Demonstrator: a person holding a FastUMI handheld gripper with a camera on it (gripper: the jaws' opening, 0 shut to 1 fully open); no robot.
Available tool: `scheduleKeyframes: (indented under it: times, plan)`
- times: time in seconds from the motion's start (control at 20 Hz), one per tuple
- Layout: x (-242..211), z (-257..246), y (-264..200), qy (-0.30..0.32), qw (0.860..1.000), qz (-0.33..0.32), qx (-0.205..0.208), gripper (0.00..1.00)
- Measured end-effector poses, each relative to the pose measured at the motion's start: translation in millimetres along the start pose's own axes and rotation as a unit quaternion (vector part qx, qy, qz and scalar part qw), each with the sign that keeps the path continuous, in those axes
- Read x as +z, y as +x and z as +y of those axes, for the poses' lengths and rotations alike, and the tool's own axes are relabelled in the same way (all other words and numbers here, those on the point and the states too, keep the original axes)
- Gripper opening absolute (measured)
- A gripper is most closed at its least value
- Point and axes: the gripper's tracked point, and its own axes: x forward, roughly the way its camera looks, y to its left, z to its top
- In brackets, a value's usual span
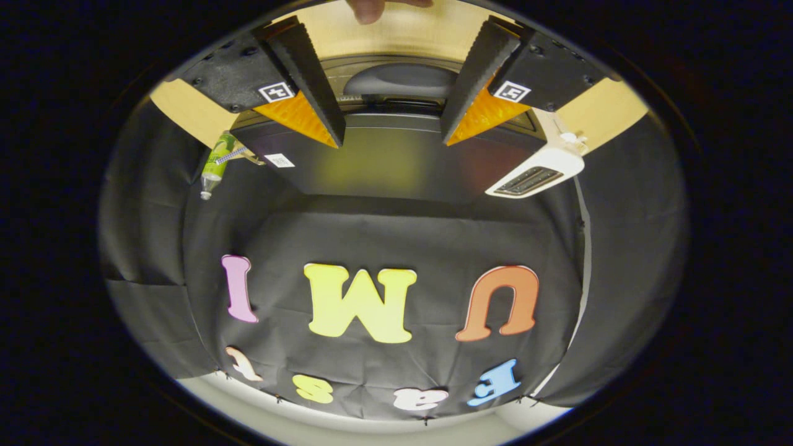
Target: Open the toaster oven, put the food inside, and close the toaster oven door.
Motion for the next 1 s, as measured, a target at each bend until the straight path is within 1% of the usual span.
scheduleKeyframes:
  times: [0.05,0.25,0.45,0.55,0.6,0.7,0.75,0.8,0.9,0.95,1.0]
  plan:
    - [4.4,0.9,1.8,-0.004,1.000,-0.009,0.000,1.00]
    - [0.9,2.2,4.7,-0.010,1.000,-0.009,0.001,1.00]
    - [-5.3,1.1,-1.7,0.026,1.000,-0.004,0.011,1.00]
    - [-5.7,3.7,-6.2,0.029,0.999,-0.013,0.020,1.00]
    - [-9.9,4.7,-8.4,0.012,1.000,-0.012,0.019,1.00]
    - [-16.2,3.6,-9.4,-0.054,0.998,-0.012,0.002,1.00]
    - [-16.0,3.4,-11.9,-0.051,0.998,-0.021,-0.004,0.99]
    - [-20.9,1.6,-12.8,-0.032,0.999,-0.019,-0.011,0.97]
    - [-27.8,2.3,-12.9,0.032,0.999,-0.025,-0.008,0.94]
    - [-24.1,4.0,-16.2,0.038,0.998,-0.040,-0.006,0.94]
    - [-27.7,4.2,-18.8,0.023,0.999,-0.027,-0.006,0.93]
